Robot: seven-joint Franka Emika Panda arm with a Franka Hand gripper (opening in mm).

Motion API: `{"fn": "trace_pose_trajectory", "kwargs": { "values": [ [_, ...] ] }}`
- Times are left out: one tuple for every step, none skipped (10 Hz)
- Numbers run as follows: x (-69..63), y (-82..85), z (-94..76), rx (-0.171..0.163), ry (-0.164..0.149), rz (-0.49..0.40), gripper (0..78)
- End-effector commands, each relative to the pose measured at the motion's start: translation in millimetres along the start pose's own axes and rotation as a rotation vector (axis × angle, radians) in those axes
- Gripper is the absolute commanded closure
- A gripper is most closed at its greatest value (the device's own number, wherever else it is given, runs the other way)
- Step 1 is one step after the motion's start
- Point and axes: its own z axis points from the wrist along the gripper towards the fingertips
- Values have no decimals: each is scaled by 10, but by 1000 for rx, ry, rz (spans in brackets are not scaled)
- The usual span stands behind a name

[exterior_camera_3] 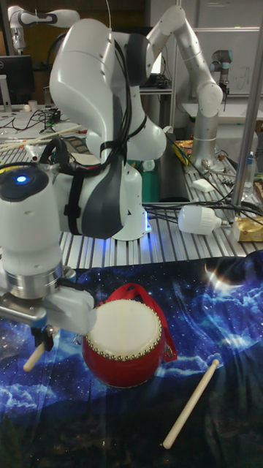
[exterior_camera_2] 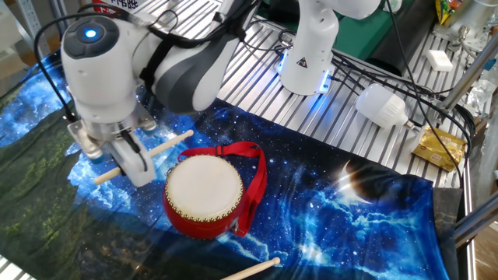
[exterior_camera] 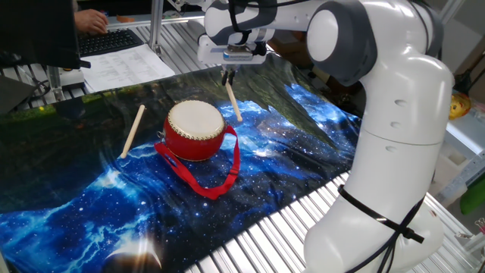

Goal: Play the drum

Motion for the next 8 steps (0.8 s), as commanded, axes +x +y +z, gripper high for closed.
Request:
{"fn": "trace_pose_trajectory", "kwargs": {
  "values": [
    [-98, -68, 25, -2, -3, 32, 764],
    [-167, -116, 67, -2, -3, 49, 764],
    [-179, -124, 75, -1, -3, 56, 764],
    [-228, -161, 116, 1, -6, 84, 764],
    [-278, -207, 147, -2, -13, 71, 764],
    [-316, -239, 174, -4, -18, 81, 764],
    [-346, -267, 196, -3, -23, 87, 764],
    [-409, -331, 238, -5, -24, 93, 764]
  ]
}}
